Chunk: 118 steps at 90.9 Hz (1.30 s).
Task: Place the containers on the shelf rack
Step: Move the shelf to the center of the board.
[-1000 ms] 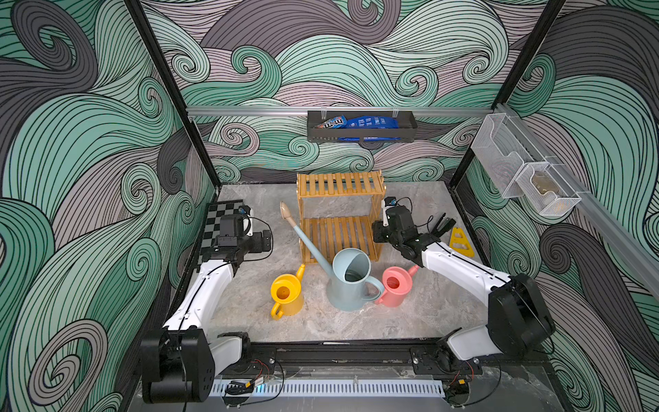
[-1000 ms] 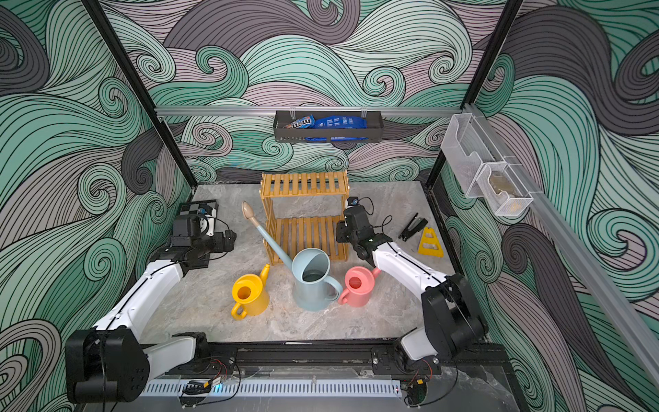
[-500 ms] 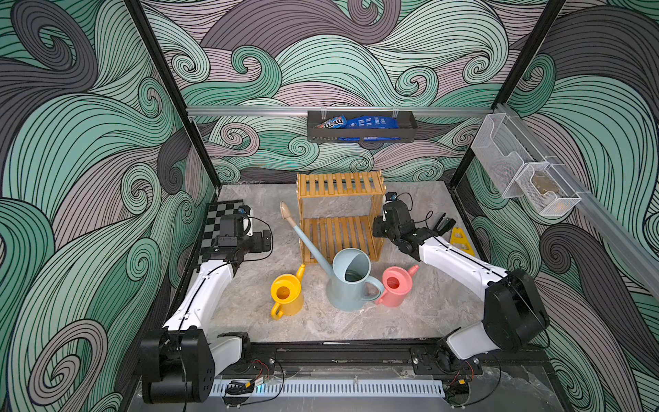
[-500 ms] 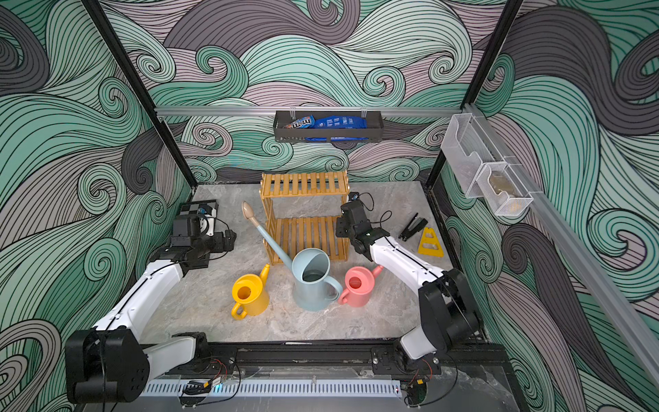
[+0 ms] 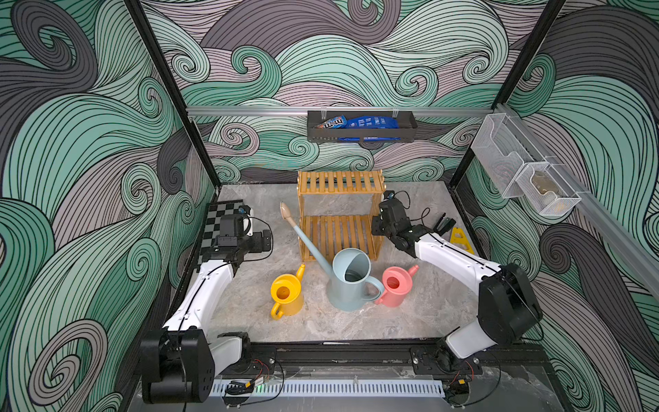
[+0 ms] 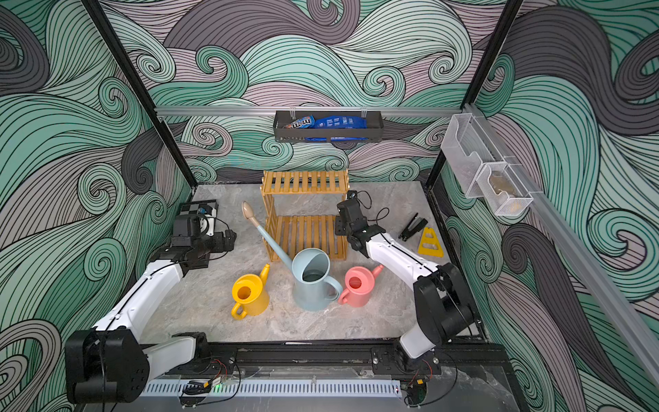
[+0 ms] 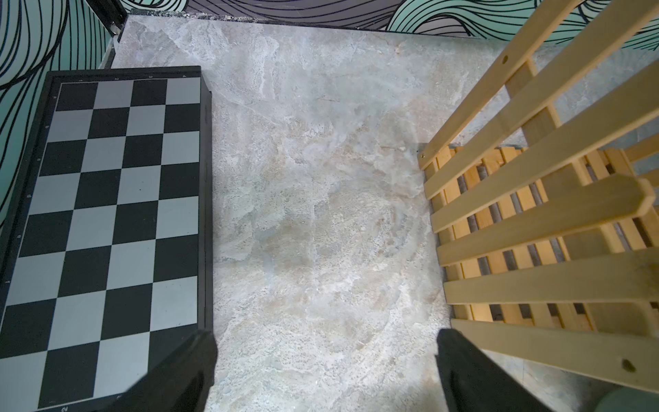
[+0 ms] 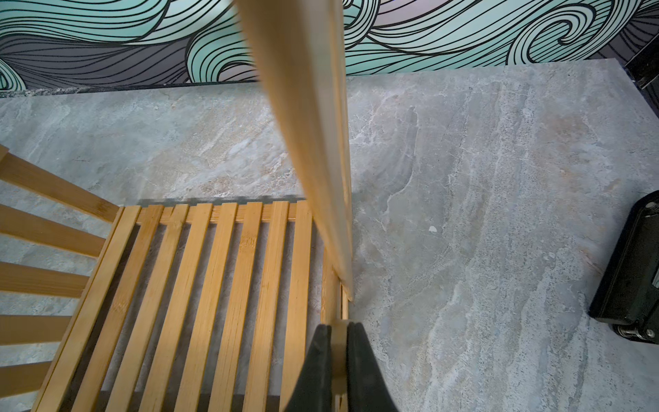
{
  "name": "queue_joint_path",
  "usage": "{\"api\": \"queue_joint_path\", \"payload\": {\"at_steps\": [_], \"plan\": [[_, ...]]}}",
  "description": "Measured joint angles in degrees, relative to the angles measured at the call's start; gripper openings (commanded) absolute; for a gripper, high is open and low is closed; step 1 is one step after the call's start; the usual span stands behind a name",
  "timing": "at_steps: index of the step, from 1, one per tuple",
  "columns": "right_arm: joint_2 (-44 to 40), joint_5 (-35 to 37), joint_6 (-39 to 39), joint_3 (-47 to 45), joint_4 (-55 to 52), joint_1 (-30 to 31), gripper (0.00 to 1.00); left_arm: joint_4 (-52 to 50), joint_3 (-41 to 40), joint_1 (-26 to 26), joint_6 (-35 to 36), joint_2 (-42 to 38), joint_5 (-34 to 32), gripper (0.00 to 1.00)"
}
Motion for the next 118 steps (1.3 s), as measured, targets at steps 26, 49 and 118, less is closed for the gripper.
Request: {"api": "queue_joint_path", "payload": {"at_steps": [26,49,118], "plan": [[1.4,0.3,-0.5,1.6,-0.7,-0.2,0.00,0.0,0.0,0.0,0.0,0.0,0.0,0.99],[3.2,0.2,-0.7,3.7,-1.0,-0.9,0.00,0.0,0.0,0.0,0.0,0.0,0.0,0.99],[6.3,-0.3,-4.0,6.0,1.2,-3.1,0.03,0.0,0.0,-0.4,0.0,0.0,0.0,0.99]]}}
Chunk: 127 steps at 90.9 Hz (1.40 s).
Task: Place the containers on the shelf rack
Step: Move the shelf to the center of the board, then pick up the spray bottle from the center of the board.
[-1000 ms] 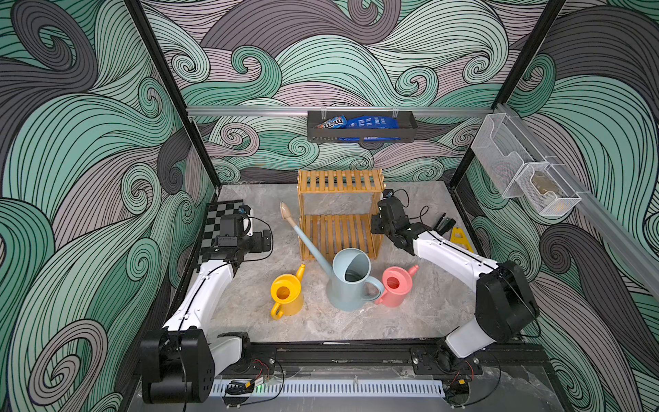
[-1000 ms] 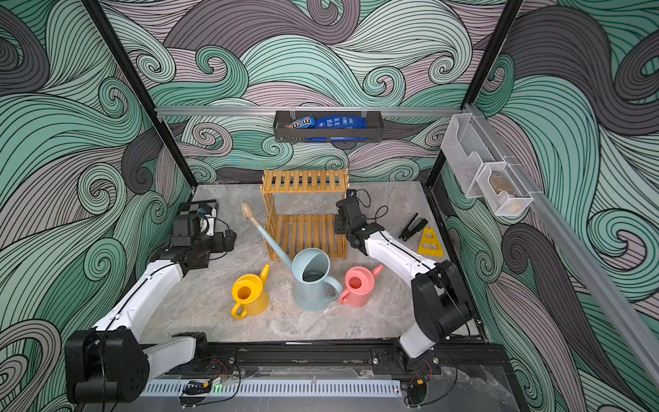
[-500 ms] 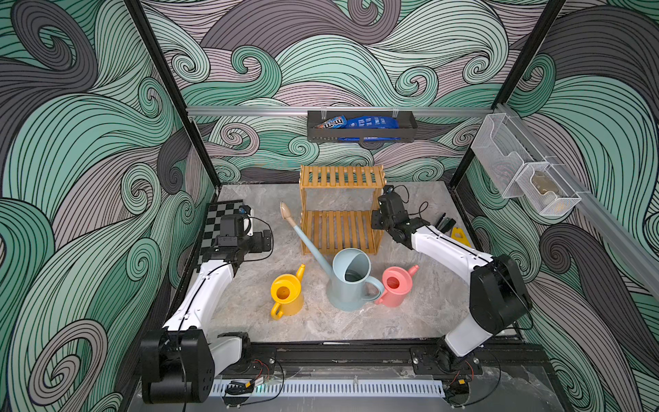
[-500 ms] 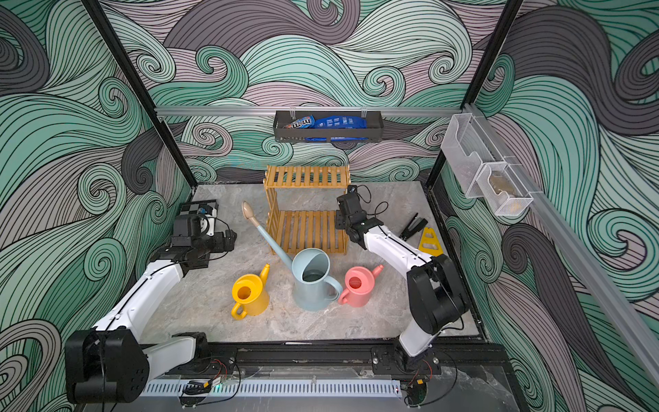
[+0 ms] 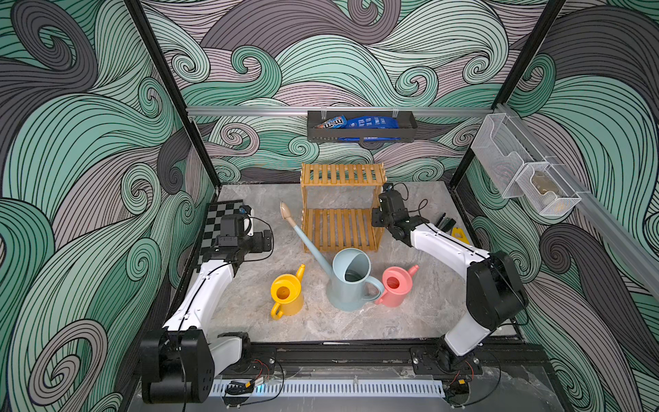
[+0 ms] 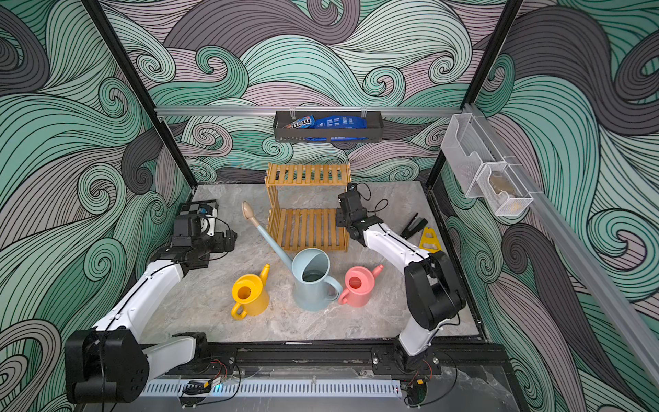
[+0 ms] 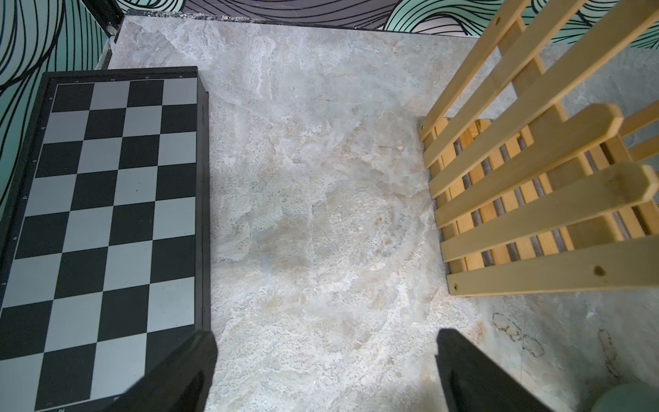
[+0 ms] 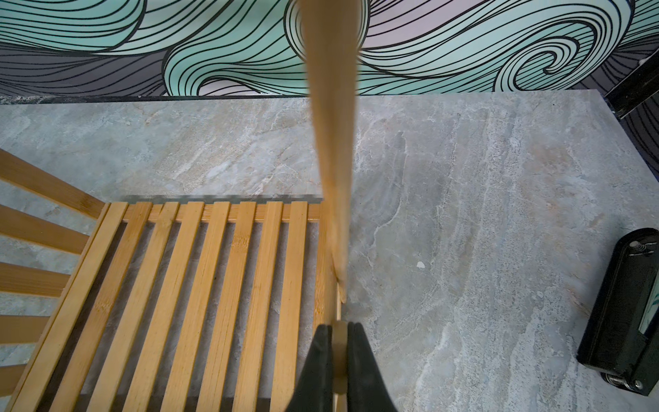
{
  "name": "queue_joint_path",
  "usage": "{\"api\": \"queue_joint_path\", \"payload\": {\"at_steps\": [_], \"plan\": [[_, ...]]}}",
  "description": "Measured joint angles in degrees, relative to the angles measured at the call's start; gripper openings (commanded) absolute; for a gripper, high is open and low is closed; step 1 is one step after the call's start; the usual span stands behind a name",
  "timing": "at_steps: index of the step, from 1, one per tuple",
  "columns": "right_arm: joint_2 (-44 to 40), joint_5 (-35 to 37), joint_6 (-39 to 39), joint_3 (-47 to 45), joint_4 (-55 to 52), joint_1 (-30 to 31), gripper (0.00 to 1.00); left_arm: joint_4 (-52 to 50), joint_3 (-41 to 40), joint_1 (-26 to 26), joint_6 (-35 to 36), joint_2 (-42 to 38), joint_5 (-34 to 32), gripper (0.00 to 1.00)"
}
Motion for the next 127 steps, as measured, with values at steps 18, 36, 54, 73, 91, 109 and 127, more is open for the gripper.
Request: {"api": "queue_joint_path", "payload": {"at_steps": [18,36,54,73,91,109,127], "plan": [[0.5,-1.0,-0.1,1.2,-1.1,-0.3,0.26,0.0,0.0,0.0,0.0,0.0,0.0,0.99],[-1.3,-2.6,-0.5,4.5,-4.7,-0.2,0.46,0.0,0.0,-0.4,0.0,0.0,0.0,0.99],[-11.7,-4.6,-2.8,3.7,-8.2,0.7,0.67,-0.1,0.0,-0.7,0.0,-0.6,-0.1,0.99],[-23.1,-7.6,-4.8,1.2,-11.8,1.0,0.87,-1.2,0.7,-0.7,0.5,-1.5,-0.2,0.99],[-29.9,-12.8,-7.7,0.8,-17.4,1.0,0.98,-4.7,3.3,-0.7,2.4,-2.3,0.5,0.99],[-36.3,-19.3,-10.4,-0.7,-21.4,1.3,0.99,-9.5,4.6,-0.3,6.1,-5.4,6.2,0.99],[-41.6,-25.6,-12.6,-3.3,-24.7,4.2,0.99,-13.4,4.6,0.5,7.8,-8.3,8.7,0.99]]}}
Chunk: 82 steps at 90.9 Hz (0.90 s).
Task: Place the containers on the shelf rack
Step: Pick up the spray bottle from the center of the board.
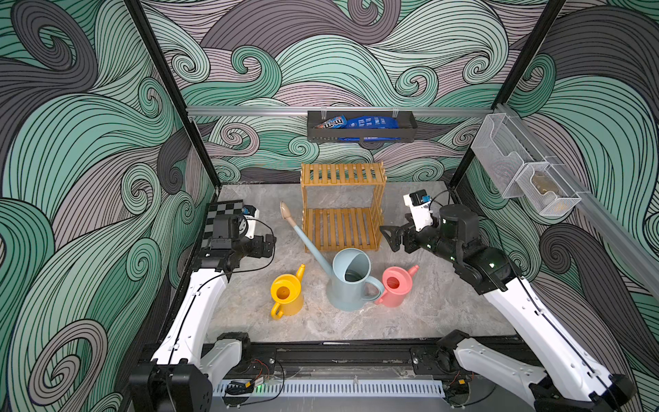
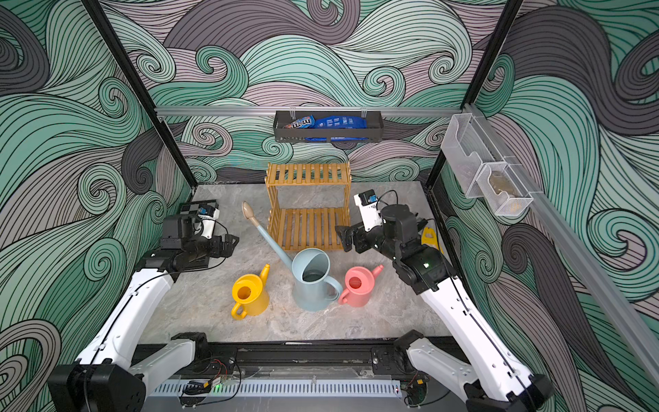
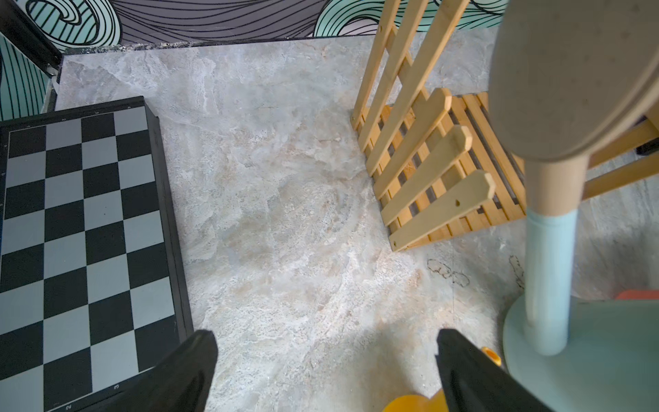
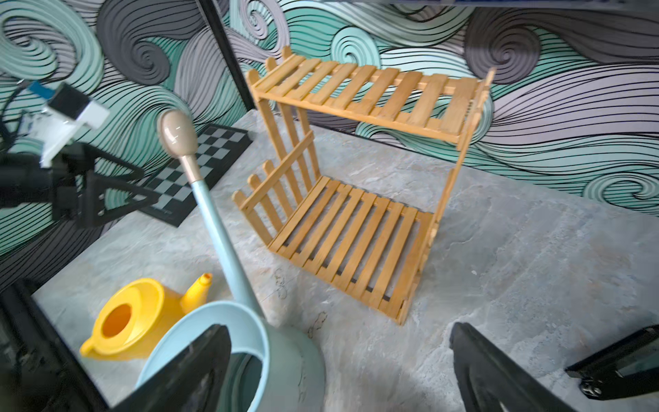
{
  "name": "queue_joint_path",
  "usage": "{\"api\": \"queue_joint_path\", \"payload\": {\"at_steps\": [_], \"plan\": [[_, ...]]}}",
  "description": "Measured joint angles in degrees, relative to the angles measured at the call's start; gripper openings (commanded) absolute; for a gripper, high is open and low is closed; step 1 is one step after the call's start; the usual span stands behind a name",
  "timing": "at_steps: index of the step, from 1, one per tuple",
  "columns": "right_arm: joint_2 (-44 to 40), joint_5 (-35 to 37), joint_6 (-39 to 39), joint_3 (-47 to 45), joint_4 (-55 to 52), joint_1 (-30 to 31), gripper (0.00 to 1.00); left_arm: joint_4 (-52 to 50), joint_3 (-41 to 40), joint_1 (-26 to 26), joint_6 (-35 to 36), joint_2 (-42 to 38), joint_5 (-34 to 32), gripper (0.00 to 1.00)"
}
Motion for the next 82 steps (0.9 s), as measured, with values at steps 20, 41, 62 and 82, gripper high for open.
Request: {"api": "queue_joint_path", "payload": {"at_steps": [20,41,62,82], "plan": [[-3.4,-4.5,-3.5,-0.8,-5.6,7.4,0.99,-0.2,0.0,0.6,0.1,-0.5,0.9,0.99],[-2.6,-4.0,-6.4,-1.9,-11.5,13.2,0.95,-0.2,-0.6,0.8,0.2,-0.5,1.3,0.99],[-0.7,-2.5,-8.0,-2.0,-13.9,16.2,0.94,0.0,-0.9,0.9,0.2,-0.5,1.3,0.99],[2.7,3.2,-11.9,0.4,-17.5,22.0,0.93,0.2,-1.0,1.2,0.2,-0.5,1.3,0.99]]}}
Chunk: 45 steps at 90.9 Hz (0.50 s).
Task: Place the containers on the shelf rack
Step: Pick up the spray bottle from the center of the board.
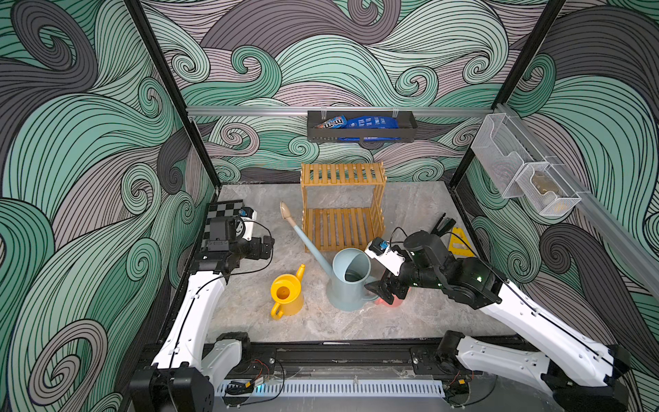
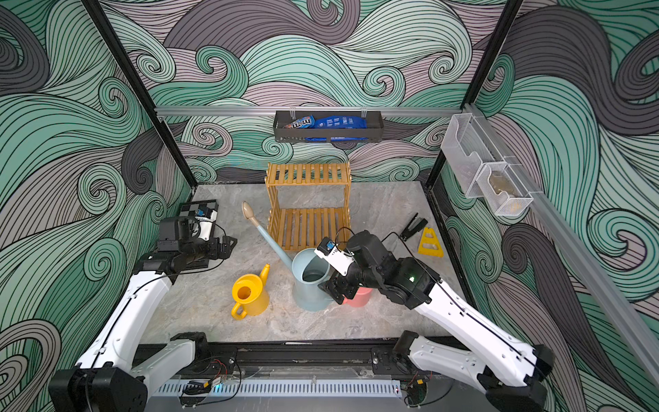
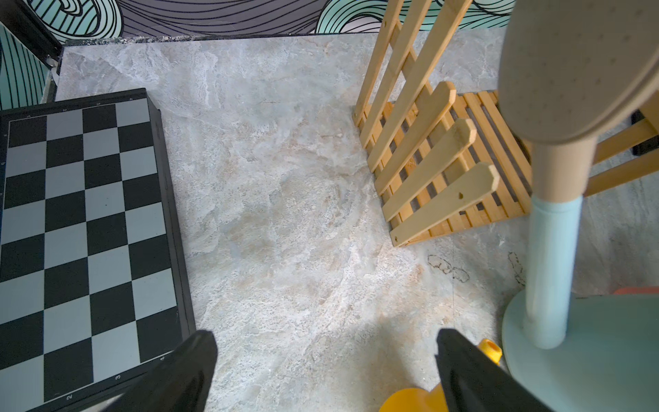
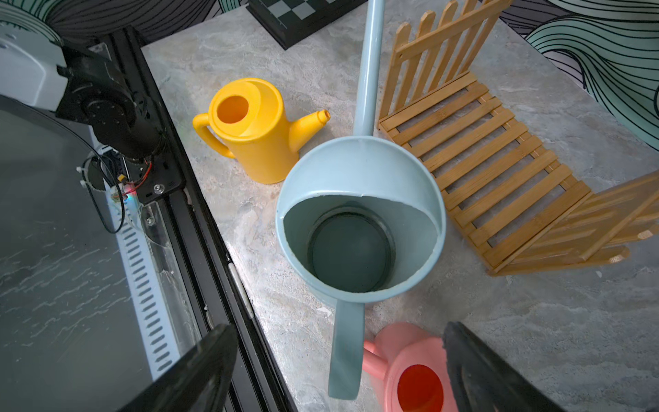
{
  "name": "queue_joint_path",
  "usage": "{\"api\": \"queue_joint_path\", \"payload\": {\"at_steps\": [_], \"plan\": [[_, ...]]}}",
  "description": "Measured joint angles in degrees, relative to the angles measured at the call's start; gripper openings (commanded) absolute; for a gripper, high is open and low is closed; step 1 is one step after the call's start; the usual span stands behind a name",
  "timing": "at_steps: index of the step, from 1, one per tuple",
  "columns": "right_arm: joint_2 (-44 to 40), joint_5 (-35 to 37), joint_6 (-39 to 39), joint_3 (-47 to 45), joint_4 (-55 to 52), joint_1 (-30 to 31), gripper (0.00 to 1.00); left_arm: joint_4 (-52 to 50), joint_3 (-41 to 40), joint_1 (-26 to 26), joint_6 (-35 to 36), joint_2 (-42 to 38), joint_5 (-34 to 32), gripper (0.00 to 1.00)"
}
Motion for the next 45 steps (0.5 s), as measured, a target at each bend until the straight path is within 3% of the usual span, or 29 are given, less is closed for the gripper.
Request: {"api": "queue_joint_path", "payload": {"at_steps": [17,45], "plan": [[1.7,5.3,-3.4,-1.5,-3.0,4.3,0.91,0.1,-0.2,0.0,0.0,0.0,0.0,0.99],[2.7,9.7,-3.8,-5.6,-4.6,4.6,0.85,0.8,-0.9,0.3,0.0,0.2,0.0,0.99]]}}
